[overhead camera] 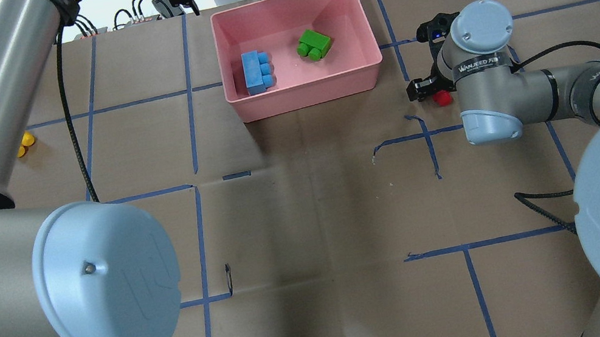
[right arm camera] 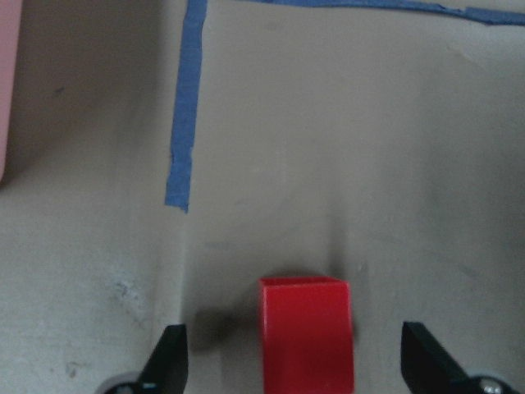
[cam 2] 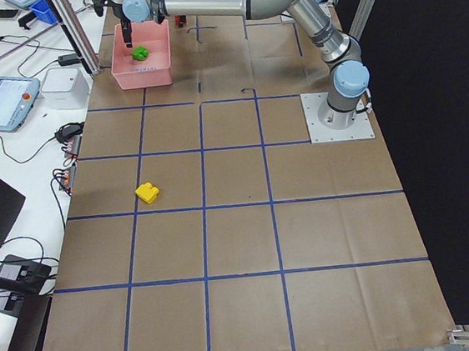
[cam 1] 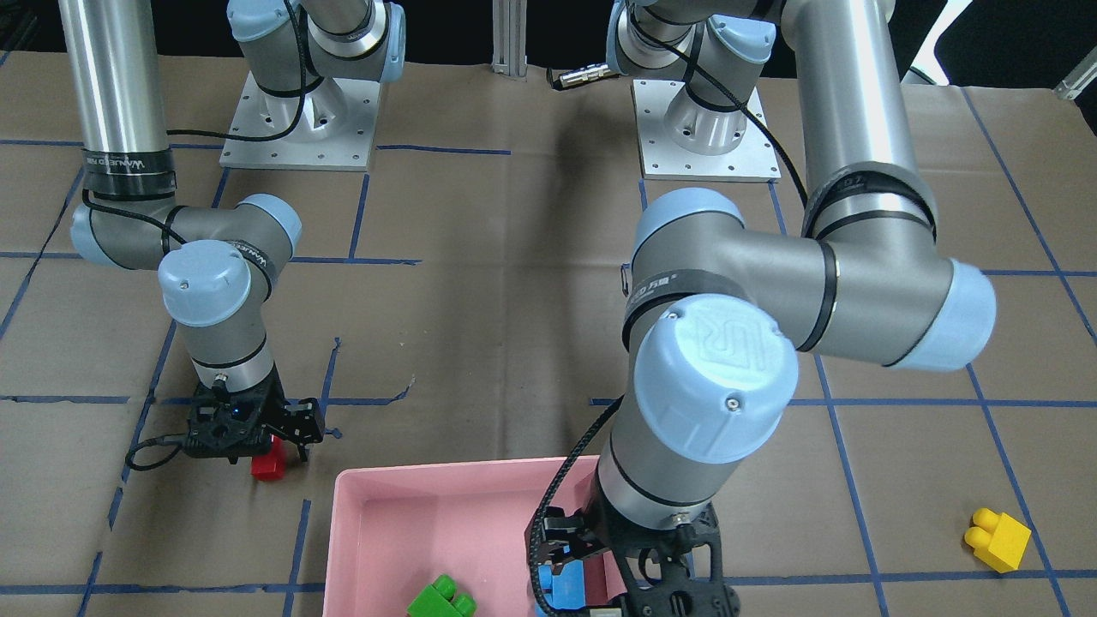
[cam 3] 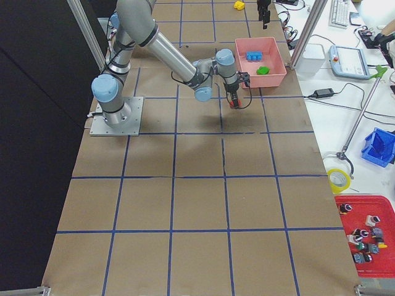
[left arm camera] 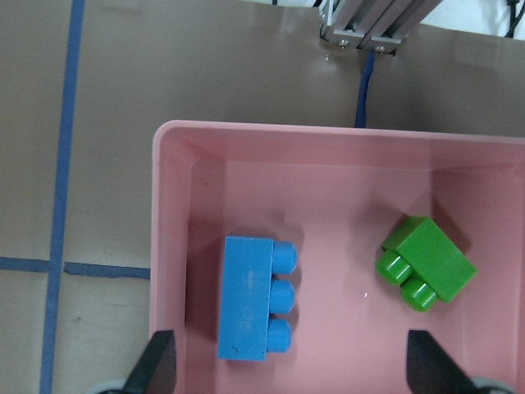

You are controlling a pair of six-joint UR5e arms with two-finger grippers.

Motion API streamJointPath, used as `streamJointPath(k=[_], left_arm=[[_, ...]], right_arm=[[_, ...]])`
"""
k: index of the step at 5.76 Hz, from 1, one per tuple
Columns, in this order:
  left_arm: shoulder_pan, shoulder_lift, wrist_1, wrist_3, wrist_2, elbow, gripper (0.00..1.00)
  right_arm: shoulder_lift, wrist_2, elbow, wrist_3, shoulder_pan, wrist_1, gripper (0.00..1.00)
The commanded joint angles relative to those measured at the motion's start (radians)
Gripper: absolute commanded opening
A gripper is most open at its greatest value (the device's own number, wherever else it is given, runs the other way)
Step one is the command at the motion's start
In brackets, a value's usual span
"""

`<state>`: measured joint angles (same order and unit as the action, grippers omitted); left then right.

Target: Put all blocks into box

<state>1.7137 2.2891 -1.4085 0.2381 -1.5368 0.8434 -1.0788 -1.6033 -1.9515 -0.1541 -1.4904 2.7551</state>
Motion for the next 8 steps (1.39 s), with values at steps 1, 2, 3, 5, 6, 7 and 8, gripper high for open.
streamJointPath(k=[1,2,3,5,6,7,8], left_arm=[[-0.127,-0.083,-0.123,-0.209,0.0,0.019,0.98],[-0.234,-0.092,-0.124,-0.402,0.004,0.06,0.98],[-0.328,-0.103,-0.124,-0.562,0.001,0.089,0.98],[-0.524,-0.1,-0.124,-0.891,-0.006,0.126,0.98],[-0.61,-0.083,-0.124,-1.037,-0.008,0.134,0.98],[-0.675,-0.068,-0.11,-1.203,-0.008,0.147,0.98],[-0.692,-0.05,-0.083,-1.277,-0.006,0.161,0.98]], right_arm=[[-0.007,-0.004,-0.003,-0.002,0.001,-0.008,0.22],[-0.007,-0.001,0.005,-0.014,0.001,-0.058,0.06],[-0.009,0.002,0.006,-0.013,0.001,-0.06,0.05],[-0.041,-0.009,0.092,-0.016,-0.001,-0.127,0.04],[-0.068,-0.01,0.165,-0.03,-0.002,-0.247,0.04],[-0.102,-0.007,0.271,-0.03,-0.007,-0.42,0.04],[-0.11,0.012,0.421,-0.028,-0.023,-0.622,0.04]])
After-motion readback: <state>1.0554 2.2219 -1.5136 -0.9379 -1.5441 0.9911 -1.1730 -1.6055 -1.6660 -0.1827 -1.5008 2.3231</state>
